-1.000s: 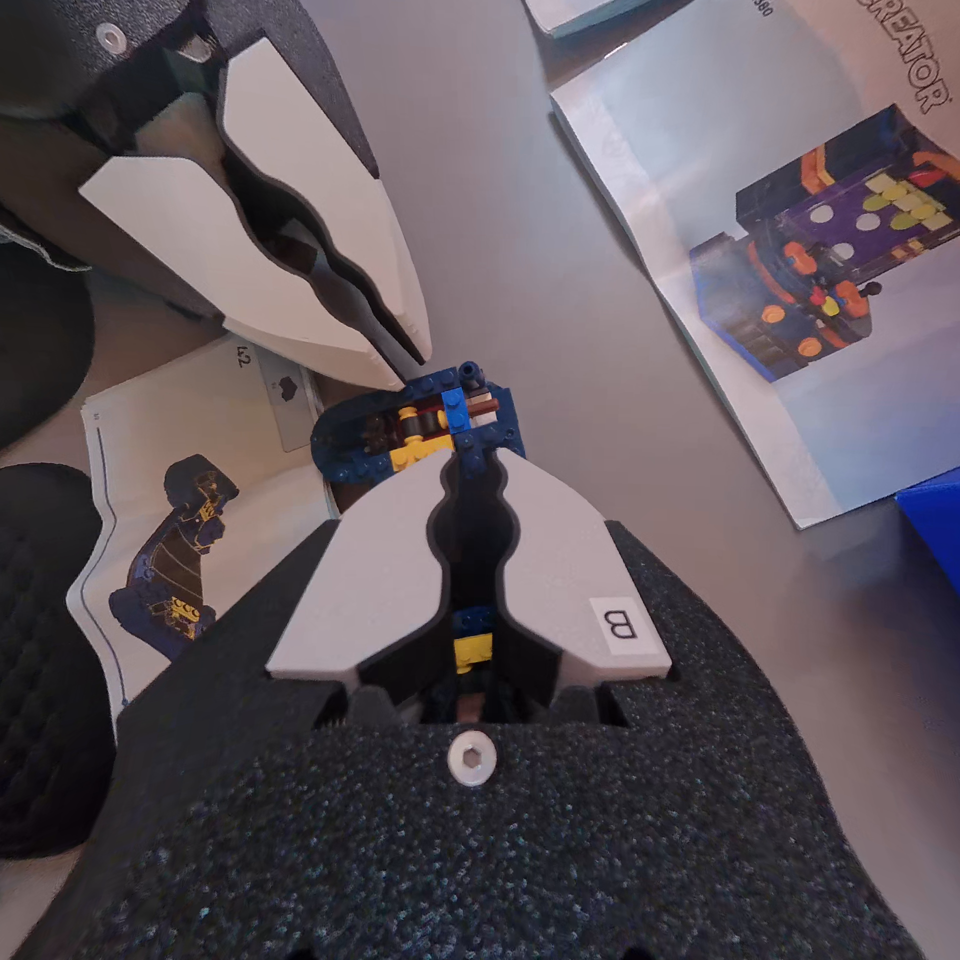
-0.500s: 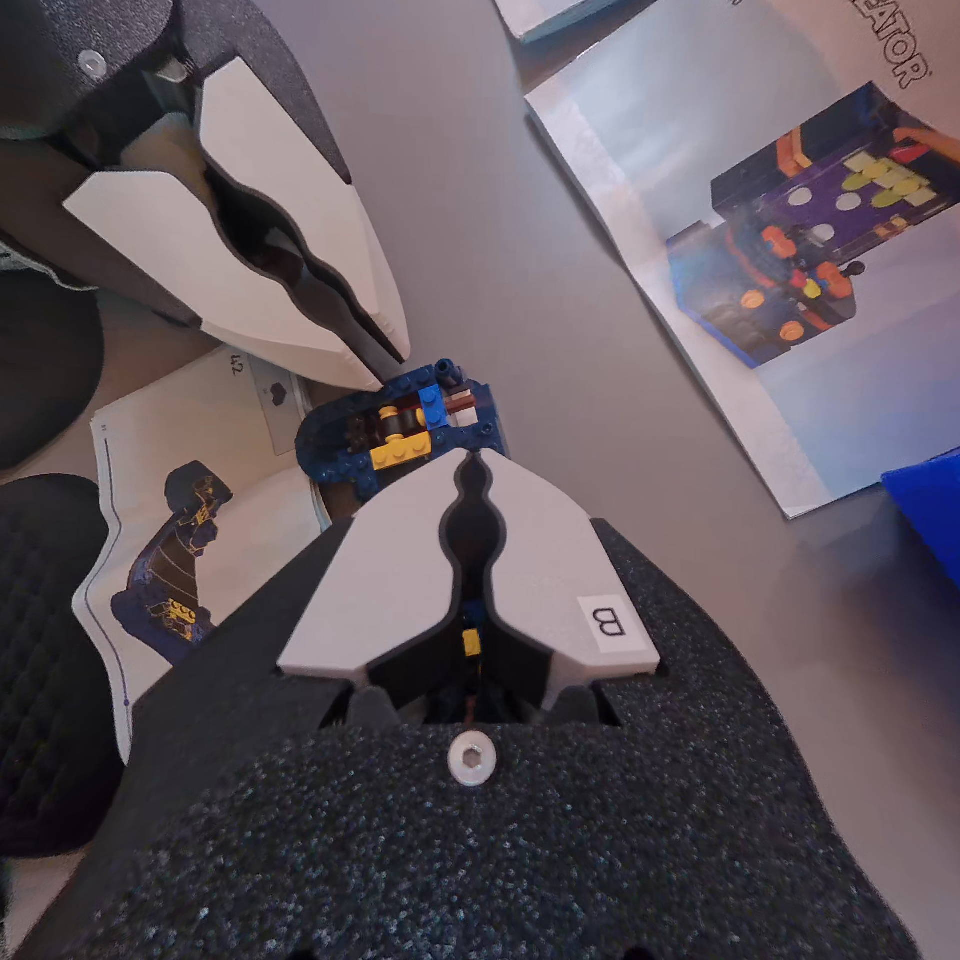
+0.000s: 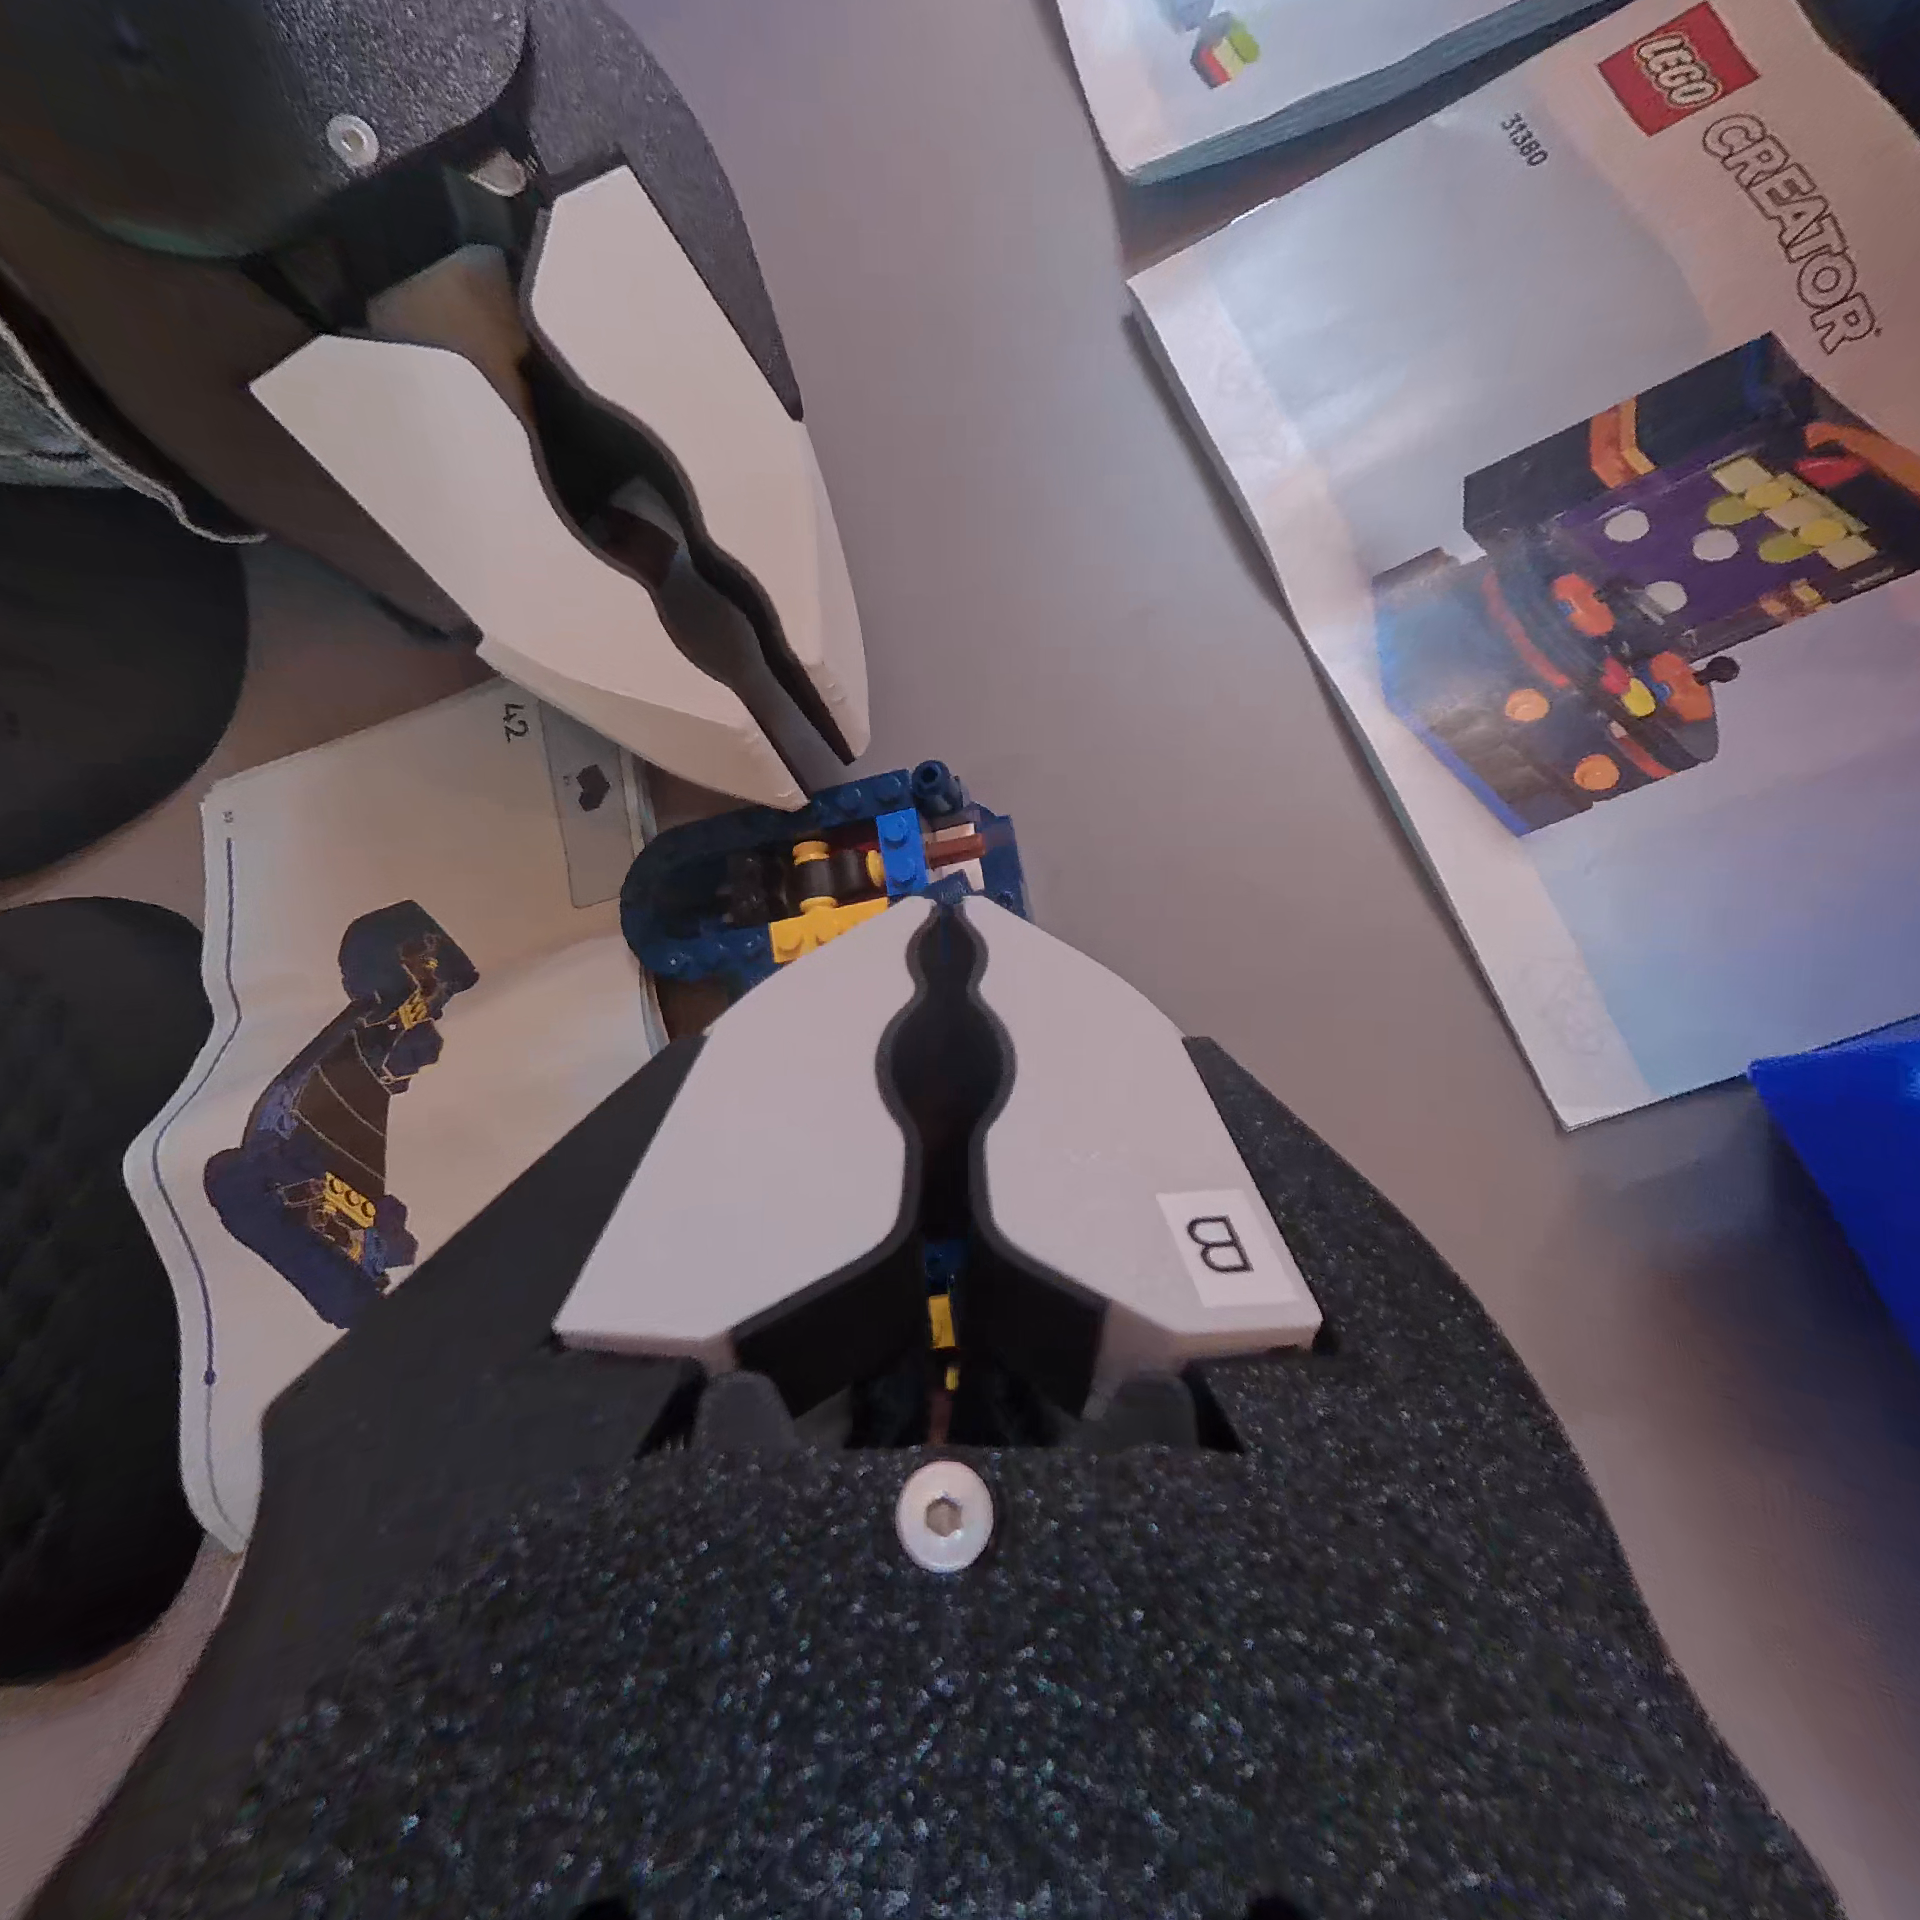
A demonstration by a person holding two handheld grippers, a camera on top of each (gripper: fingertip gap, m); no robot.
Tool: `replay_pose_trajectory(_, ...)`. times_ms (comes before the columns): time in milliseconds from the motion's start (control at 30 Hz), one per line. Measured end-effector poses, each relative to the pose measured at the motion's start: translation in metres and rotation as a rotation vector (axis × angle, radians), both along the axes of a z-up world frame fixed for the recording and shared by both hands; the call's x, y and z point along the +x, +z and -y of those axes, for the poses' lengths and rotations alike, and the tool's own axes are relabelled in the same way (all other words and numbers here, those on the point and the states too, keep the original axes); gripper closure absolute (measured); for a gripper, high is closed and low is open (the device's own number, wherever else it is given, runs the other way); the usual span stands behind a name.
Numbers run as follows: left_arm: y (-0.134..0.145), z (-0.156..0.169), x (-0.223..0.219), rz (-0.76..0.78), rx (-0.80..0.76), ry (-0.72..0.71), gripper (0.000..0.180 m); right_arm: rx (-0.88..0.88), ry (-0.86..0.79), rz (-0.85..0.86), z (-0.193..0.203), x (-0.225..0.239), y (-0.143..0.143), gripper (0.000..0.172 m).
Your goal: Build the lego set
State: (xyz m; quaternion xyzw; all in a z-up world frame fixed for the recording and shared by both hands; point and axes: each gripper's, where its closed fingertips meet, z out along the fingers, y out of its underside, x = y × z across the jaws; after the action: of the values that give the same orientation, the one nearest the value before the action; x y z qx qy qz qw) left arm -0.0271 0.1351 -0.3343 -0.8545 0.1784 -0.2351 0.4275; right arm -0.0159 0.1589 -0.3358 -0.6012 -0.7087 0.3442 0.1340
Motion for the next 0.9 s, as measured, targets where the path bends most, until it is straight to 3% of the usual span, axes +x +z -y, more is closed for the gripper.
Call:
replay_pose_trajectory(167,-0.0002,-0.0003,0.0,-0.005,0.002,0.002,0.17,0.008,-0.005,0.014,0.0002,0.0019,-0.0005,0.171)
replay_pose_trajectory(367,-0.0001,-0.0003,0.0013,-0.035,0.022,0.003,0.171,0.054,-0.134,0.004,0.0005,0.002,-0.0007,0.171)
replay_pose_trajectory(567,0.0,0.0009,0.0039,-0.037,0.026,-0.014,0.173,0.0,-0.189,-0.056,0.0011,0.0015,-0.0007,0.171)
replay_pose_trajectory(900,0.0,-0.0005,0.0047,-0.051,0.039,-0.006,0.174,0.103,-0.234,-0.038,0.0011,0.0023,-0.0028,0.171)
